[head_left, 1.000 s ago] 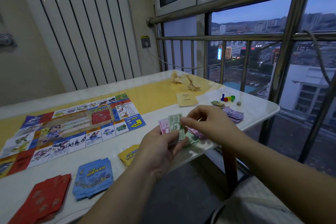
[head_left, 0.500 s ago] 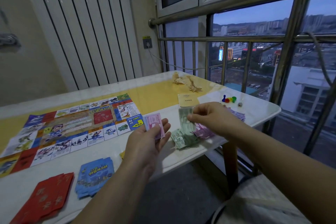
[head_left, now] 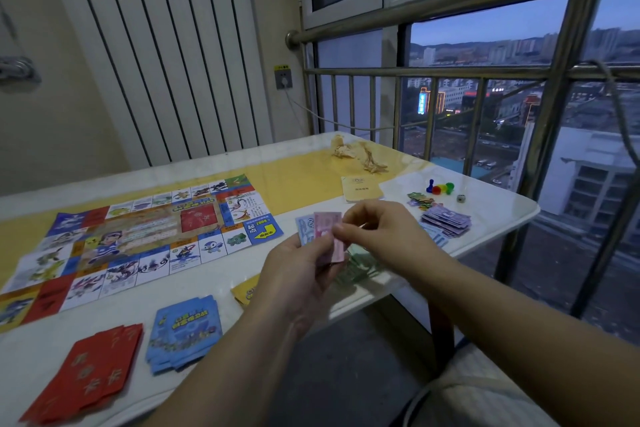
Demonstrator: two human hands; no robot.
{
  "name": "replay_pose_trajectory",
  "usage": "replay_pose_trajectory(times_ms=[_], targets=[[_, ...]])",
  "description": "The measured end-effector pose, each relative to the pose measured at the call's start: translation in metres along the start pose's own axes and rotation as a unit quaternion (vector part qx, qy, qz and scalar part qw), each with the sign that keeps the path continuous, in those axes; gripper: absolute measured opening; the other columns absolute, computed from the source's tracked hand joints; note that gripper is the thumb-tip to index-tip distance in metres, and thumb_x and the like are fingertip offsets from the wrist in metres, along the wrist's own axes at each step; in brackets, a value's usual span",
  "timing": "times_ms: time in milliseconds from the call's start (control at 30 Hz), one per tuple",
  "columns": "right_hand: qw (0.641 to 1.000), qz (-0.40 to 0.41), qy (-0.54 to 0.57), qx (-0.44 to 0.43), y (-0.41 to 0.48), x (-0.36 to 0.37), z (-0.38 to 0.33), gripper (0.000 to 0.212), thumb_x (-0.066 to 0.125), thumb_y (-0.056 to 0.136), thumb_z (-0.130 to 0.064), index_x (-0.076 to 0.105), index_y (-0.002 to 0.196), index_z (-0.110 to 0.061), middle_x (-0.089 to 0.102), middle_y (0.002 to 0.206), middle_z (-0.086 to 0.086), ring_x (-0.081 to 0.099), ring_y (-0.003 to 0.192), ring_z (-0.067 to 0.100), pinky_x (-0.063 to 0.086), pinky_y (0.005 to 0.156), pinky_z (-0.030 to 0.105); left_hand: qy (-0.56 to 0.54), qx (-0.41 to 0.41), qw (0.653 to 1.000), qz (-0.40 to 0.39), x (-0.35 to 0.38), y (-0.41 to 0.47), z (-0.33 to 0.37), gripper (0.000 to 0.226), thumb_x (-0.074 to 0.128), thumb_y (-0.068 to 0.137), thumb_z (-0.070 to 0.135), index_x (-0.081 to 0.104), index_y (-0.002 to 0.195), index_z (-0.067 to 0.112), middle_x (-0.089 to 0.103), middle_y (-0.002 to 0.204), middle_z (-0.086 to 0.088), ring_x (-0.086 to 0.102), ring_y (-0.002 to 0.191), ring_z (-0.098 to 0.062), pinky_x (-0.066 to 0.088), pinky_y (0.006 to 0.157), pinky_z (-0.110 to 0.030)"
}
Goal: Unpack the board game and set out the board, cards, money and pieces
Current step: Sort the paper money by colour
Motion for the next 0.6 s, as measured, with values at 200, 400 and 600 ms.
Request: replay_pose_trajectory(times_ms=[200,400,600], targets=[[0.996,0.033,-0.074,0.027,0.021,-0.048,0.004,0.002,0.064,0.087,-0.018,0.066,0.088,-0.020,0.067,0.080,-0.006,0.063,0.074,0.004,0.048,0.064,0.014,-0.043,-0.001,0.999,0.014,-0.006,0.008,0.004,0.017,0.041,0.098,0.003,0.058,0.096,0.002,0.073,0.079,-0.007,0.071,0.070,-0.014,0.058,0.057,-0.023],[0.959,-0.016,-0.279,0.055,0.024,-0.045,0.031,0.026,0.066,0.087,-0.027,0.064,0.112,-0.021,0.063,0.077,-0.008,0.059,0.068,0.005,0.052,0.064,0.023,-0.036,-0.005,0.999,0.010,-0.005,0.008,0.002,0.015,0.046,0.096,0.001,0.060,0.096,0.003,0.073,0.073,-0.004,0.071,0.064,-0.010,0.056,0.054,-0.020],[0.962,0.075,-0.263,-0.023,0.018,-0.047,0.026,0.029,0.063,0.085,-0.041,0.064,0.108,-0.024,0.058,0.087,-0.015,0.054,0.081,0.002,0.046,0.075,0.024,-0.014,-0.021,1.000,0.002,0.001,0.005,-0.005,0.014,0.050,0.093,0.000,0.063,0.091,0.005,0.072,0.071,-0.005,0.069,0.069,-0.012,0.056,0.053,-0.019]])
Point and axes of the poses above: each hand's wrist, its own y-axis towards the middle knuckle, its own x-axis out of the palm, z = x × y, the point moved 5 cm from there along y, towards the middle knuckle
